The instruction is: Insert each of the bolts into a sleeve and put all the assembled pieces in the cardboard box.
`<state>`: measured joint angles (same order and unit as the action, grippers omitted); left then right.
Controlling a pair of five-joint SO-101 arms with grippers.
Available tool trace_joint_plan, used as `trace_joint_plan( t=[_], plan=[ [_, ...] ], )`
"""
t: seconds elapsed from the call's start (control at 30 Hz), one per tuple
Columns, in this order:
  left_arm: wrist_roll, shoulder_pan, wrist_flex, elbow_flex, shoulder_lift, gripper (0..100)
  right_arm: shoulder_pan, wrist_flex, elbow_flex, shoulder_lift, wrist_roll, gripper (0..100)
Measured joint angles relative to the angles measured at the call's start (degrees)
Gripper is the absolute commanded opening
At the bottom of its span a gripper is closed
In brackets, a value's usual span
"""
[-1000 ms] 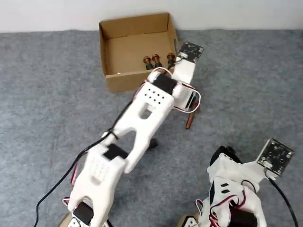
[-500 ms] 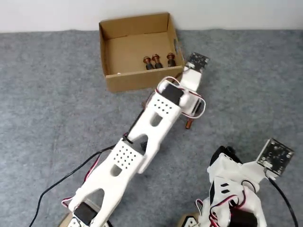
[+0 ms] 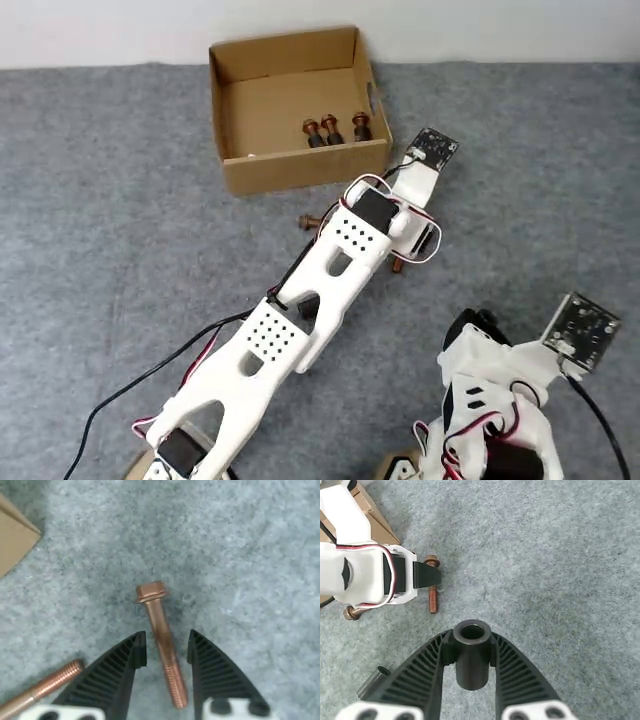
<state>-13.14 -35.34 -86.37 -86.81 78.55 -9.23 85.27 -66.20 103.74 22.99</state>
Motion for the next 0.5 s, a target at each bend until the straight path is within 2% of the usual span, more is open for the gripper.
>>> trace_joint_plan(
  t=[0.33,0.5],
  plan=[
    [2.11,0.0,-0.35,0.0,0.0,9,0.0,0.0,0.0,0.0,0.0,0.8],
    [2.02,-0.09,-0.7,0.0,0.0,0,0.0,0.0,0.0,0.0,0.0,0.8]
  ],
)
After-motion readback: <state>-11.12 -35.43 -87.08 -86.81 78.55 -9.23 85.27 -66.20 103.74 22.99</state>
